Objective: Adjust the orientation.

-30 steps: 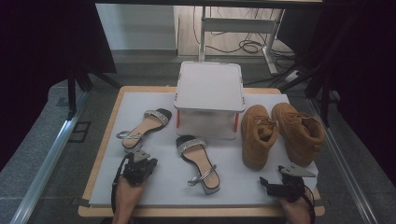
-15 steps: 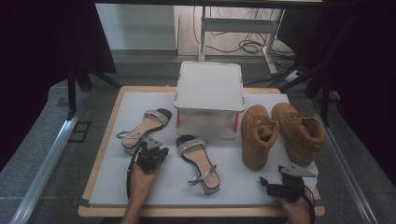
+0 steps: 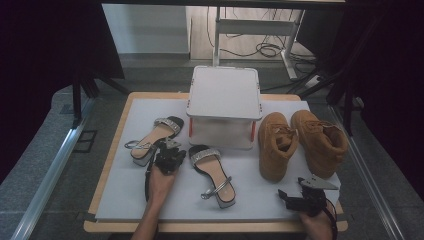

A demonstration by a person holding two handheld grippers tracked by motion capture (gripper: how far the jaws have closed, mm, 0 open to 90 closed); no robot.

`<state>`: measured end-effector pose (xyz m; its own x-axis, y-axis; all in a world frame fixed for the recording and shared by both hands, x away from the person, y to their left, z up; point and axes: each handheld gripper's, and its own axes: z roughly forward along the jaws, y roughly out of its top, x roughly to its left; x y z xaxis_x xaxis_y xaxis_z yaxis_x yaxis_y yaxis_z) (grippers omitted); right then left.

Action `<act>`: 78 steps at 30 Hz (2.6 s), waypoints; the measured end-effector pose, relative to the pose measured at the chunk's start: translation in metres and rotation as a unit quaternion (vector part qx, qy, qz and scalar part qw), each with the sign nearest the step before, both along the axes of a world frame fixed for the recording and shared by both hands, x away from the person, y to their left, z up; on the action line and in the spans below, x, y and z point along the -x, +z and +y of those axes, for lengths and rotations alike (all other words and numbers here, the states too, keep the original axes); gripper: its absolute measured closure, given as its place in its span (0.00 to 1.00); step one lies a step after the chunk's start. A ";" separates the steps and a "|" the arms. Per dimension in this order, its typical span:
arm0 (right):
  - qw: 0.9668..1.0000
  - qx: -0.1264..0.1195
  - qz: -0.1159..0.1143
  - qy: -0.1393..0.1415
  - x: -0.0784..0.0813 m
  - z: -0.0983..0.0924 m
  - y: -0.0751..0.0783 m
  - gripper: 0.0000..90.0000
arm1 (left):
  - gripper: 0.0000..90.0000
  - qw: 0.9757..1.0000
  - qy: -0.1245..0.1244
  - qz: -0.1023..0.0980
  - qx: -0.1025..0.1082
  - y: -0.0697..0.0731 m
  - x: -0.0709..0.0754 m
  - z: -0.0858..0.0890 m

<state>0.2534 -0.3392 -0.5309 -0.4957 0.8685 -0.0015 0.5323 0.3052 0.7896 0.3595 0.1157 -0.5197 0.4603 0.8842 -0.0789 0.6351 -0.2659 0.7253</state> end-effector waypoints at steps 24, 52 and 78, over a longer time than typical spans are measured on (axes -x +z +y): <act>1.000 0.000 0.000 0.000 0.000 0.000 0.000 0.09 | 1.00 0.999 -0.027 0.011 0.017 -0.001 -0.016 -0.036; 1.000 0.000 0.000 0.000 0.000 0.000 0.000 0.09 | 1.00 0.996 -0.081 0.021 0.033 0.006 -0.012 -0.076; 1.000 0.000 -0.001 0.000 0.000 0.000 0.000 0.10 | 1.00 0.987 -0.154 0.030 0.032 0.007 -0.024 -0.134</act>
